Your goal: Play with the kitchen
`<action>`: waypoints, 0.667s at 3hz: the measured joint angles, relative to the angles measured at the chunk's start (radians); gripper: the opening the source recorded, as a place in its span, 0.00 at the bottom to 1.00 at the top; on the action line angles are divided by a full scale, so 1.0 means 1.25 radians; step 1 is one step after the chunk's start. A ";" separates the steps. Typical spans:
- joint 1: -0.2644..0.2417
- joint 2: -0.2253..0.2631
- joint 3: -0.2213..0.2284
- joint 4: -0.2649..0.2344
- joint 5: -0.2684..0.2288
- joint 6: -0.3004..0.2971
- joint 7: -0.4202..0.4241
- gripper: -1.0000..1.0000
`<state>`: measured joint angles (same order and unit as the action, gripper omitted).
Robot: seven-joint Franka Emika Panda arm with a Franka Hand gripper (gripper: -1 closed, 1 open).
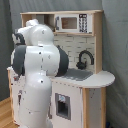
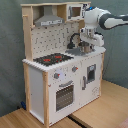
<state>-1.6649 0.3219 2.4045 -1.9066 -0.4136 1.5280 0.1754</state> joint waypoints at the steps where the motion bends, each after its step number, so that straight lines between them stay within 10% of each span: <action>1: 0.000 -0.002 -0.057 0.000 -0.016 0.057 0.007 0.00; 2: 0.000 0.000 -0.136 -0.012 -0.020 0.074 0.002 0.00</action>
<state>-1.6651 0.3225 2.2340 -1.9217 -0.4387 1.6204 0.1783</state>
